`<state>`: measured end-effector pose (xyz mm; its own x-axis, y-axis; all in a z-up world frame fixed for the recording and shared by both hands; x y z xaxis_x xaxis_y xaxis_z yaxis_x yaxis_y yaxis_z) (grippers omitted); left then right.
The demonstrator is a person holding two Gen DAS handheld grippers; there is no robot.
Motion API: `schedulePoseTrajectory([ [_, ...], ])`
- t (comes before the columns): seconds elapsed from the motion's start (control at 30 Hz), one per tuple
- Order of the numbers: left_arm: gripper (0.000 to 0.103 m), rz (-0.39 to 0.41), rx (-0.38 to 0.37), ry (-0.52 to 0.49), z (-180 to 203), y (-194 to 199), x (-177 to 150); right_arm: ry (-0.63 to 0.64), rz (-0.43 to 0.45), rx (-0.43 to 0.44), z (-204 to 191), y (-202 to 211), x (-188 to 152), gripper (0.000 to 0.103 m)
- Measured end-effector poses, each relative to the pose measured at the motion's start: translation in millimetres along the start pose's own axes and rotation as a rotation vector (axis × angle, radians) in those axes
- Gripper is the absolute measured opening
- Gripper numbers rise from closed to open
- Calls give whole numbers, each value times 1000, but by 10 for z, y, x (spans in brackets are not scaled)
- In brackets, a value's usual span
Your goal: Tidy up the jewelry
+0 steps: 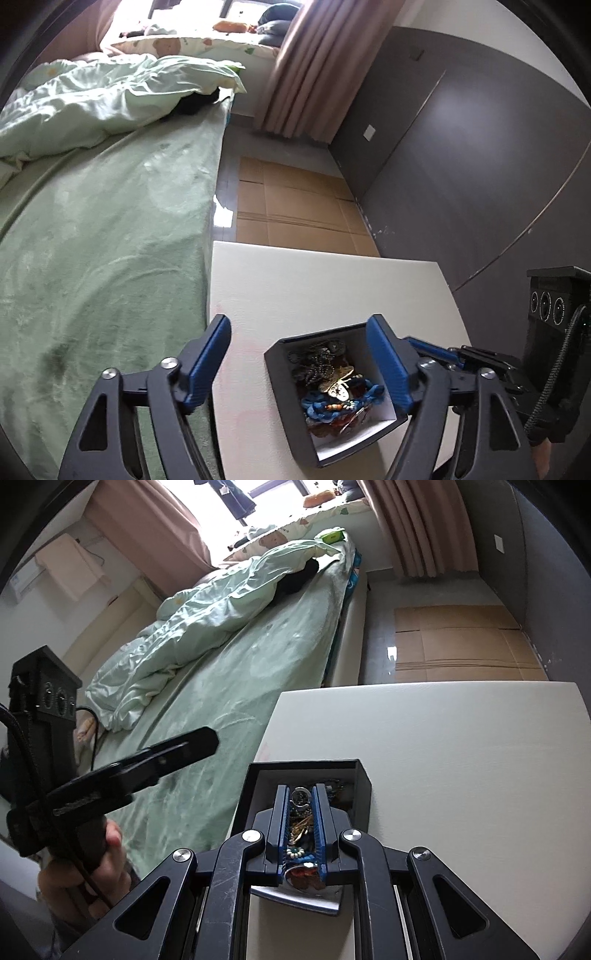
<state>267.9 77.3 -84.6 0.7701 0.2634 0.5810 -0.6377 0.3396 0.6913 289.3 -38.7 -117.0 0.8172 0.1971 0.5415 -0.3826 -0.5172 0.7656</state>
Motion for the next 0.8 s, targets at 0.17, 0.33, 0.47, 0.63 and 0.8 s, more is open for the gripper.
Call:
schedulePoseTrajectory([
  [0.17,82,10,-17,3,-15,94,11,16,23,-51,-36,37,55,55],
  [0.33,92,48,-26,-9,73,258,24,-12,46,-57,30,218,21,56],
  [0.47,97,59,-31,-30,174,394,4,-30,57,-77,65,381,-44,56],
  [0.63,103,100,3,-70,349,643,-67,-59,101,-147,140,672,-86,78],
  [0.8,103,133,68,-112,582,810,-211,-66,157,-159,131,1036,-166,95],
])
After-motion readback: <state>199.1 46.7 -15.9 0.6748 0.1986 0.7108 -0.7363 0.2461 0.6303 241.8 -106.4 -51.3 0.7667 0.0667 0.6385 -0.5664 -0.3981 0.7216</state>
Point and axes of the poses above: each gripper's, at about its wrist camera, not at the fingertips, and y roughly against the way its jaws point, z to its right, x to its top, the point moved 2 cm from there along -y, roughly the way its jaws point, and after that the axes turned 5 degrees about -x, right-handed, at the moved point
